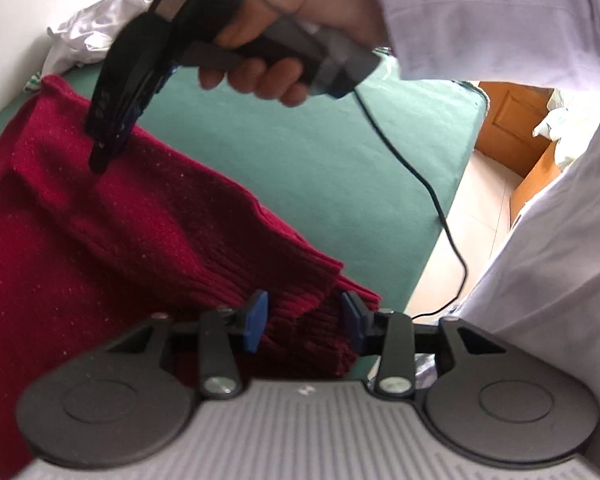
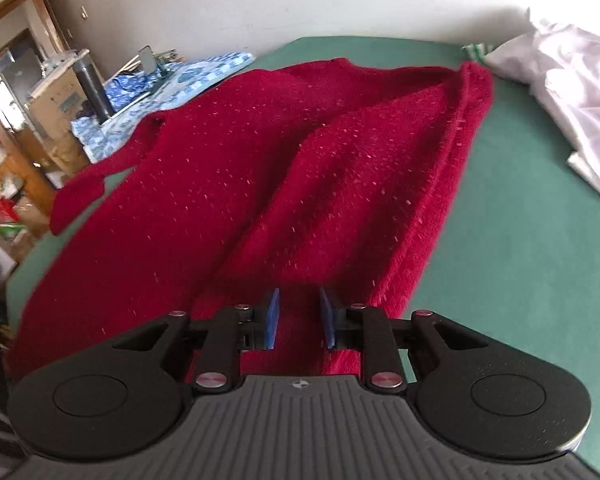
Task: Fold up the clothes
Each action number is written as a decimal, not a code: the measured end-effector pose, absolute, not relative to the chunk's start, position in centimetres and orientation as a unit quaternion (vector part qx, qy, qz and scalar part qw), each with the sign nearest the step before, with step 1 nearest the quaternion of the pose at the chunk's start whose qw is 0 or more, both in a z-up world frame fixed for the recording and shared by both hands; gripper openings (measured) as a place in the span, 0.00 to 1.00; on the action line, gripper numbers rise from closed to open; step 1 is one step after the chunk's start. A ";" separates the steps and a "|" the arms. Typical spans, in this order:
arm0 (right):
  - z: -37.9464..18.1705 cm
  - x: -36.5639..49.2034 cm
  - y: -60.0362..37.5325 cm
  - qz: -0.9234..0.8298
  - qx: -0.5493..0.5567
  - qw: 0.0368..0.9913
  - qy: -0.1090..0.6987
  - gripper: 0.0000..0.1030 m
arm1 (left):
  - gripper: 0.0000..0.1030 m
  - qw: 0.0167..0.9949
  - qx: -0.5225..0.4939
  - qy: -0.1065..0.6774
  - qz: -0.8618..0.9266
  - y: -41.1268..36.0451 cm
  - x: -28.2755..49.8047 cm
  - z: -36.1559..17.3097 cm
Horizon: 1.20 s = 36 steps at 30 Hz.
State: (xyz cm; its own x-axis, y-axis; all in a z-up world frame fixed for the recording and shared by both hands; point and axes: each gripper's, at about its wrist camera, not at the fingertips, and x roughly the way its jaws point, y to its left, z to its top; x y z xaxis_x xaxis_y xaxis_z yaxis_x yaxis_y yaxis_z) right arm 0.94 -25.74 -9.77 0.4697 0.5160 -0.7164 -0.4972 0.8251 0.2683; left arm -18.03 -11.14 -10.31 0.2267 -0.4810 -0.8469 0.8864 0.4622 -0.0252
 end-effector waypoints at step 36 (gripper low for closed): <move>-8.7 -16.2 -18.7 0.112 0.018 0.910 0.399 0.39 | 0.68 0.784 0.221 0.347 -0.465 2.4 -20.4 -8.9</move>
